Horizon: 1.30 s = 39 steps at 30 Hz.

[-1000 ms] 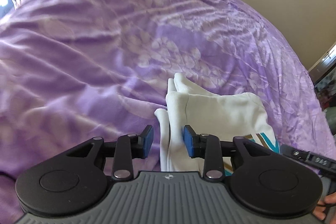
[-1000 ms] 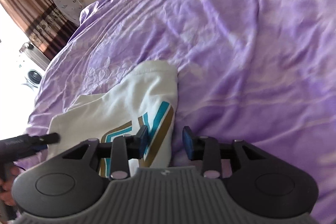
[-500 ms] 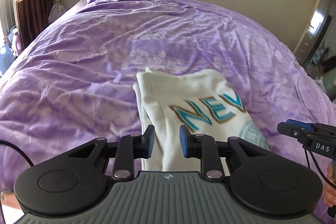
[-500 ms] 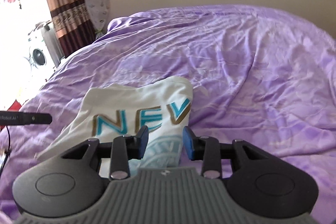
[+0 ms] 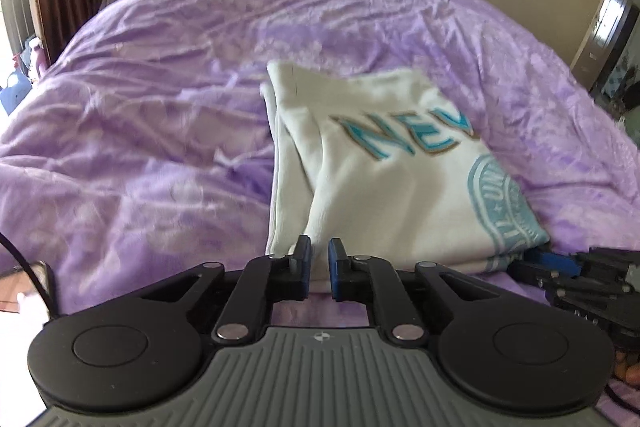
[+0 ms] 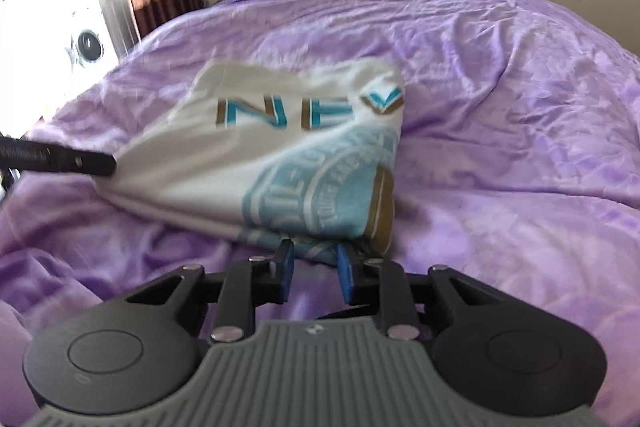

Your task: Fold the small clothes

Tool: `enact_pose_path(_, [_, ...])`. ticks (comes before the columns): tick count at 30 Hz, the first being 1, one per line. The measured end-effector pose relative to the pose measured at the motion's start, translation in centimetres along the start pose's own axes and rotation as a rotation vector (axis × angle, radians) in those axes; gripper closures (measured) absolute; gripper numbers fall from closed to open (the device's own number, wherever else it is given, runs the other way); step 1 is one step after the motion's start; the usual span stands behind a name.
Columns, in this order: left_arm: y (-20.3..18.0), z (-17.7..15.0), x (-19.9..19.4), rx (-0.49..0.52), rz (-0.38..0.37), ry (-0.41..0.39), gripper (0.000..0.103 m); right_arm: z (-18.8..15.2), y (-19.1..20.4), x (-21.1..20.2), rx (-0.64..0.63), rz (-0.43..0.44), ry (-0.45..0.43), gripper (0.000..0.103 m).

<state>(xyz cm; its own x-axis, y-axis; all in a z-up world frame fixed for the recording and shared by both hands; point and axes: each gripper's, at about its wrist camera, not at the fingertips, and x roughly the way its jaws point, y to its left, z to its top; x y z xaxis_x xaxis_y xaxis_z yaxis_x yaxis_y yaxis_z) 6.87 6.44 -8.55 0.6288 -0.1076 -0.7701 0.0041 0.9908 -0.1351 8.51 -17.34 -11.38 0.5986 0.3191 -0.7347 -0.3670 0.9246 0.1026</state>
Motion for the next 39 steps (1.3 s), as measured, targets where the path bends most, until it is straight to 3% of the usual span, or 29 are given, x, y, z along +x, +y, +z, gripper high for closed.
enact_pose_path(7, [-0.7, -1.1, 1.3, 0.053, 0.043, 0.037, 0.093, -0.4, -0.7, 1.1, 0.026, 0.010, 0.028, 0.086])
enact_pose_path(13, [-0.7, -1.2, 2.0, 0.054, 0.049, 0.063, 0.093, 0.5, 1.4, -2.2, -0.082, -0.062, -0.181, 0.086])
enact_pose_path(15, [-0.9, -1.2, 2.1, 0.065, 0.056, 0.066, 0.093, 0.9, 1.4, -2.1, -0.089, -0.085, -0.214, 0.081])
enact_pose_path(20, [-1.0, -1.2, 2.3, 0.072, 0.061, 0.075, 0.093, 0.9, 0.1, 0.9, -0.047, -0.084, -0.092, 0.081])
enact_pose_path(25, [-0.7, -1.4, 2.8, 0.068, 0.059, 0.092, 0.093, 0.0, -0.3, 2.5, -0.040, -0.067, -0.027, 0.080])
enact_pose_path(39, [-0.9, -2.2, 4.2, 0.084, 0.061, 0.118, 0.093, -0.9, -0.2, 5.6, -0.070, -0.066, 0.036, 0.080])
